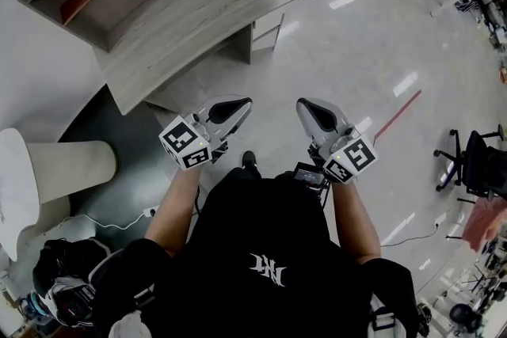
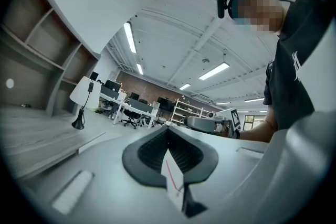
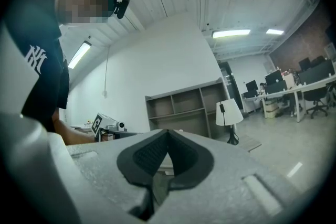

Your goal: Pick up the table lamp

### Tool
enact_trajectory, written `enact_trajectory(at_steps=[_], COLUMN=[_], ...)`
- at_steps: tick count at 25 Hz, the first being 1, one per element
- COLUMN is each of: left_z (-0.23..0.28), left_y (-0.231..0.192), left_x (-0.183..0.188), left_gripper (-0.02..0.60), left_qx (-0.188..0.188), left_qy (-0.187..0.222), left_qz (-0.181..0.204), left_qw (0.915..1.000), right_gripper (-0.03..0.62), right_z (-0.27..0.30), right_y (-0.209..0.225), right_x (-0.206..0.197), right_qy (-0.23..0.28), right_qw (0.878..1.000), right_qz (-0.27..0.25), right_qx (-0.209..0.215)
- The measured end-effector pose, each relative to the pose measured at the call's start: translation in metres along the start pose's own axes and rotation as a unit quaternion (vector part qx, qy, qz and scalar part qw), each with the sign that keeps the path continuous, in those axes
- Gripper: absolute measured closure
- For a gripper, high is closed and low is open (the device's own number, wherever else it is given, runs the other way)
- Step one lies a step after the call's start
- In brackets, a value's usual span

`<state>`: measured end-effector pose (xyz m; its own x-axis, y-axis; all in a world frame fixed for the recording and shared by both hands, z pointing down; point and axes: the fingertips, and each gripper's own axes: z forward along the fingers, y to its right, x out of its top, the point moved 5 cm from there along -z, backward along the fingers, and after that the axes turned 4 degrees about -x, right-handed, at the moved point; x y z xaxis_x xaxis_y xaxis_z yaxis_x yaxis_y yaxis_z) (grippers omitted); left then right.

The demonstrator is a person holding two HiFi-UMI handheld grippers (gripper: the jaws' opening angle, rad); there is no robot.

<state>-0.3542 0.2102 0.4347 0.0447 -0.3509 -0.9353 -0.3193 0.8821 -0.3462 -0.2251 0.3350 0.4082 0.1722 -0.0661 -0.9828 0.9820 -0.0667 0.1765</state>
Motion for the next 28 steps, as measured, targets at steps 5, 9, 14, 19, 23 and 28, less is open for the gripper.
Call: enact_trajectory(at_steps=[5,9,14,19,23,28], left_z=[0.006,0.012,0.025,0.055,0.085,0.119], left_y=[-0.026,-0.040,-0.055,-0.063,-0.078,-0.103], left_x=[0.003,0.004,0.010,0.018,0.026,0.035], left_gripper=[0.580,0.580,0.580,0.580,0.580,0.580], left_qx=[-0.015,-0.023,-0.012,0.005,0.014,0.039], left_qy=[-0.009,-0.008,-0.007,-0.013,-0.021,-0.028], left_qz=[-0.017,-0.020,-0.027,-0.023,-0.021,-0.016], left_qw=[0.9997,0.9995,0.9995,0.9997,0.9995,0.9987], right_gripper=[0.592,0.592,0.592,0.592,0.592,0.592], right_z=[0.026,0.036,0.040,0.034,0.041,0.061], right_y=[0.010,0.023,0.049,0.085,0.124,0.175], right_x=[-0.004,0.003,0.004,0.013,0.019,0.030], right_qy=[-0.007,-0.010,-0.008,-0.002,0.001,0.011], right_qw=[1.000,1.000,1.000,1.000,1.000,0.999], right_qz=[0.004,0.003,0.008,0.012,0.016,0.020], right_qx=[-0.010,-0.015,-0.017,-0.007,0.001,0.023])
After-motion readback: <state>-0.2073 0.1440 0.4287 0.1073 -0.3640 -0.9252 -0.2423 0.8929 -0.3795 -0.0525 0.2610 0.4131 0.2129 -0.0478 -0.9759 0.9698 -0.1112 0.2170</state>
